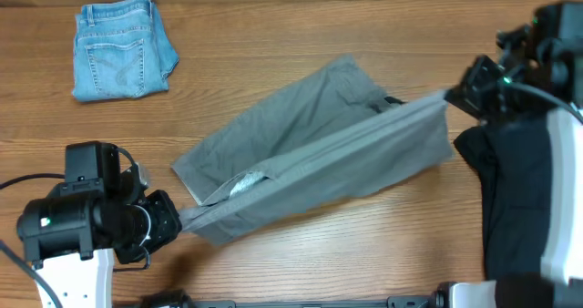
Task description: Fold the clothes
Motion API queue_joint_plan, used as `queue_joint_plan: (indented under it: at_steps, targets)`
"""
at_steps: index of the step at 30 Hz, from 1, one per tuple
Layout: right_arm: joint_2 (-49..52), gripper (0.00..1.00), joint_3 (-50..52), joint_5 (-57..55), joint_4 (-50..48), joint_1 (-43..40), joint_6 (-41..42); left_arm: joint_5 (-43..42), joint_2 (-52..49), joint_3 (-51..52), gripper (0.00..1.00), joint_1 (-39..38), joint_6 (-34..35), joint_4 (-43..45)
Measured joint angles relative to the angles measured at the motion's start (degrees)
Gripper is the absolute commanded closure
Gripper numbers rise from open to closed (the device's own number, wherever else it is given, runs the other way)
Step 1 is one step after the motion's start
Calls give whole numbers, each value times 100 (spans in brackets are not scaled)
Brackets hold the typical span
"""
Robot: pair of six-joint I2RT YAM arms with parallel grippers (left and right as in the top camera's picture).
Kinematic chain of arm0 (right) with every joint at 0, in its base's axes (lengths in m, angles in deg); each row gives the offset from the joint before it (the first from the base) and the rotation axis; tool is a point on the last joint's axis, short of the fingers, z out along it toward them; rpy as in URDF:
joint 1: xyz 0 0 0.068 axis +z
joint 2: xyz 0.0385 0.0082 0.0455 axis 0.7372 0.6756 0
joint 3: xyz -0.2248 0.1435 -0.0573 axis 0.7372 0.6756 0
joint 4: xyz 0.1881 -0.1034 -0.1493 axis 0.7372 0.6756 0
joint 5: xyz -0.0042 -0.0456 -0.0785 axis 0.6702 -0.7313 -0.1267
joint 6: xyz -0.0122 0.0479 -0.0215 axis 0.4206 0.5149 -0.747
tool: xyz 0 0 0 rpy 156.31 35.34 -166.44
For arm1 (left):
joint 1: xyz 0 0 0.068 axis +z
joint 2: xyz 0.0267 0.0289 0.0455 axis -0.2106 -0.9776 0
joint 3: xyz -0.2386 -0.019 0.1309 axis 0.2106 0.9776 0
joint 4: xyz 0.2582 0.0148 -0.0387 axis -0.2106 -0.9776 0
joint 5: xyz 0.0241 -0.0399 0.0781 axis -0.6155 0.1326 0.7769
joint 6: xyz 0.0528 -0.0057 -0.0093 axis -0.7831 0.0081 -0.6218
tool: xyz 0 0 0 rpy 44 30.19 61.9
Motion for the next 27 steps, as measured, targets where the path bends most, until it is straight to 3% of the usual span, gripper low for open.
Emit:
queue_joint_plan:
  at_steps: [4,10,11,14,16,20,27]
  targets:
    - [669,96,-2,-415,-619,-35,-42,785,-7,302,85,48,249,227]
    - [1425,96,-2,-450,-1373,70,-59,1287,-192,345,87,50,603,883]
    - [1521,96,-2,-426,-1464,101,-63,1322,-258,345,84,48,643,997]
    - [1676,96,-2,-369,-1567,168,-63,1228,-446,352,50,48,721,1241]
    - [1687,96,-2,-354,-1576,190,-63,1027,-573,367,39,11,640,1421]
    - [1687,96,-4,-326,-1565,195,-61,647,-852,562,35,-240,468,2031]
    - [1685,96,-7,-313,-1528,195,-63,-173,-1742,1392,28,-872,271,3995]
